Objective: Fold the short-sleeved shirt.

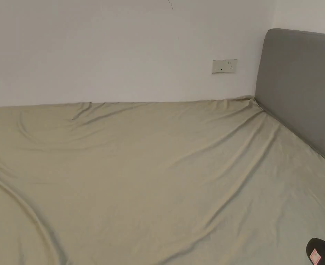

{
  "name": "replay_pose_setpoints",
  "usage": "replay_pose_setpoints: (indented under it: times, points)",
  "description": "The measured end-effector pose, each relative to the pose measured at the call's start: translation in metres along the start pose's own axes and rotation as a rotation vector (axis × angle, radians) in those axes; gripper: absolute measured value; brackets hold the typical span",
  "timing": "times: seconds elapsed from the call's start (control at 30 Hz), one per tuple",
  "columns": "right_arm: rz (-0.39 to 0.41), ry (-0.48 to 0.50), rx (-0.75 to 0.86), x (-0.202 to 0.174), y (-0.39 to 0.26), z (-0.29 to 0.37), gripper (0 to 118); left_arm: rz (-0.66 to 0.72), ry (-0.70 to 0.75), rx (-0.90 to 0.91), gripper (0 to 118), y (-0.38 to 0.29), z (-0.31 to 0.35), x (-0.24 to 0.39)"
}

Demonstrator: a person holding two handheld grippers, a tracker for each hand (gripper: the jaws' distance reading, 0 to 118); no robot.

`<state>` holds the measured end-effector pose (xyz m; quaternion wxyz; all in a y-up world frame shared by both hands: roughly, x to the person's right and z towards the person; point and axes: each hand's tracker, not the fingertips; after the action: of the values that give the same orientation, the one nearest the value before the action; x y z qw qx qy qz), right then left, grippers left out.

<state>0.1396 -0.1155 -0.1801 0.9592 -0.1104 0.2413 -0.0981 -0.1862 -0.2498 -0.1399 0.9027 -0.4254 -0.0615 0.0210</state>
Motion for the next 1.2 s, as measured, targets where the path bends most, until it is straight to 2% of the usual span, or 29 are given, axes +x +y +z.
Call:
replay_pose_setpoints:
  times: [0.1,0.17,0.23,0.3,0.33,0.37,0.4,0.43,0.47,0.5,0.63,0.7,0.77,0.83,0.9,0.93,0.97,1.0,1.07,1.13,1.2]
  points:
    - [0.003,-0.004,-0.004,0.0,0.0,0.0,1,0.113,-0.054,0.016,0,0.008,0.005,-0.008]
    - [0.008,-0.001,-0.004,-0.003,0.002,-0.001,1,0.311,-0.151,0.067,0,0.011,0.018,-0.036]
    - [0.014,0.003,-0.006,-0.006,0.002,-0.003,1,0.532,-0.317,0.17,0,0.009,0.041,-0.079]
    - [0.019,0.006,-0.01,-0.01,0.002,-0.006,1,0.695,-0.382,0.283,3,-0.006,0.062,-0.127]
    - [0.018,0.009,-0.013,-0.01,0.002,-0.009,1,0.754,-0.367,0.31,11,-0.016,0.075,-0.153]
    - [0.018,0.011,-0.017,-0.012,0.001,-0.011,1,0.814,-0.353,0.327,28,-0.026,0.085,-0.177]
    - [0.018,0.015,-0.022,-0.015,0.0,-0.012,1,0.839,-0.315,0.307,65,-0.034,0.094,-0.195]
    - [0.018,0.019,-0.028,-0.017,-0.001,-0.014,1,0.863,-0.286,0.294,92,-0.046,0.102,-0.213]
    - [0.02,0.023,-0.035,-0.02,-0.001,-0.016,1,0.898,-0.251,0.29,112,-0.058,0.108,-0.233]
    - [0.024,0.026,-0.041,-0.023,-0.002,-0.018,1,0.928,-0.231,0.279,118,-0.066,0.114,-0.245]
    - [0.026,0.043,-0.061,-0.03,-0.002,-0.025,1,1.085,-0.304,0.232,118,-0.101,0.117,-0.285]
    - [0.016,0.053,-0.063,-0.033,-0.002,-0.026,1,1.146,-0.347,0.168,118,-0.104,0.105,-0.275]
    - [0.021,0.061,-0.062,-0.033,-0.001,-0.026,1,1.164,-0.437,0.131,117,-0.108,0.087,-0.269]
    - [0.033,0.064,-0.063,-0.036,0.001,-0.026,1,1.158,-0.589,0.176,113,-0.106,0.073,-0.261]
    - [0.04,0.066,-0.064,-0.036,0.004,-0.027,1,1.139,-0.682,0.115,89,-0.094,0.056,-0.243]
    - [0.042,0.068,-0.064,-0.037,0.005,-0.027,1,1.101,-0.661,0.08,78,-0.087,0.043,-0.234]
    - [0.047,0.067,-0.061,-0.037,0.006,-0.026,1,1.051,-0.578,0.05,55,-0.085,0.034,-0.224]
    - [0.049,0.064,-0.058,-0.037,0.007,-0.025,1,1.007,-0.55,0.043,25,-0.075,0.028,-0.219]
    - [0.051,0.062,-0.052,-0.037,0.01,-0.023,1,1.036,-0.49,-0.006,25,-0.067,0.017,-0.212]
    - [0.055,0.059,-0.044,-0.035,0.011,-0.022,1,1.021,-0.552,0.032,22,-0.061,0.022,-0.208]
    - [0.058,0.054,-0.043,-0.035,0.012,-0.022,1,0.981,-0.474,0.011,19,-0.054,0.026,-0.208]
